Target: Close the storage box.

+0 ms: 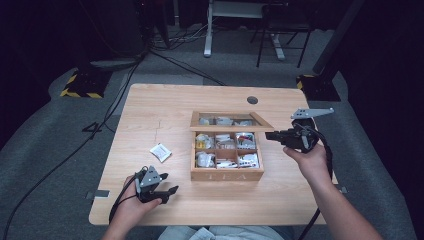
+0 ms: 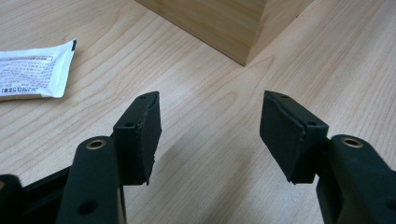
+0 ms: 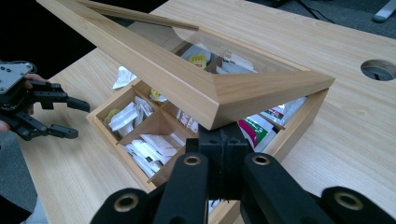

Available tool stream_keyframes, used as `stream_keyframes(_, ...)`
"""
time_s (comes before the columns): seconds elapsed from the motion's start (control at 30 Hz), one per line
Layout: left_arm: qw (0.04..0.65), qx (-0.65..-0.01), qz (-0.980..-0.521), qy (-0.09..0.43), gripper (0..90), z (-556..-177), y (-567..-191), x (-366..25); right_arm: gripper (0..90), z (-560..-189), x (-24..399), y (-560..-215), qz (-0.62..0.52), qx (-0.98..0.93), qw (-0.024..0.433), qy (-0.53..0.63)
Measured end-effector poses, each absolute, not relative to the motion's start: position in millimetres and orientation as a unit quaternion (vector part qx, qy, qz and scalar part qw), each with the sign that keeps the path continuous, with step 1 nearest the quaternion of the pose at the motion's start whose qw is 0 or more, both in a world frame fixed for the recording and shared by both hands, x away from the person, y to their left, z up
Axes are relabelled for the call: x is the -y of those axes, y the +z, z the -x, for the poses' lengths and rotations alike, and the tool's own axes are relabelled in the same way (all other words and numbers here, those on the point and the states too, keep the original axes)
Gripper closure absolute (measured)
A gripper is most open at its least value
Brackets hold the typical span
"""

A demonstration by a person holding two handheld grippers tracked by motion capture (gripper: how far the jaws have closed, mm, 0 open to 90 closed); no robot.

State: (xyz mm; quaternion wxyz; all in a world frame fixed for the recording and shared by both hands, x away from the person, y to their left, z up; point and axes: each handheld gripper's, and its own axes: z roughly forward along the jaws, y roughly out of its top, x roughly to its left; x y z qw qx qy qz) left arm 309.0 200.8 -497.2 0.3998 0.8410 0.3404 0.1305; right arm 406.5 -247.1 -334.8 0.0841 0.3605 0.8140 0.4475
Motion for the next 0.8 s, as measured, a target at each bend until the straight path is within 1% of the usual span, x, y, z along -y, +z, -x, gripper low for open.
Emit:
stream_keyframes(0.27,0.39,-0.345,-0.844,0.127,38.7,-311,-501,-203,89.5,-397,246,-340,-0.362,-0.821,0.092,0.431)
stream_keyframes(0.8,0.377,-0.348,-0.849,0.128,37.9,-312,-502,-201,88.8,-385,245,-346,-0.362,-0.832,0.09,0.412)
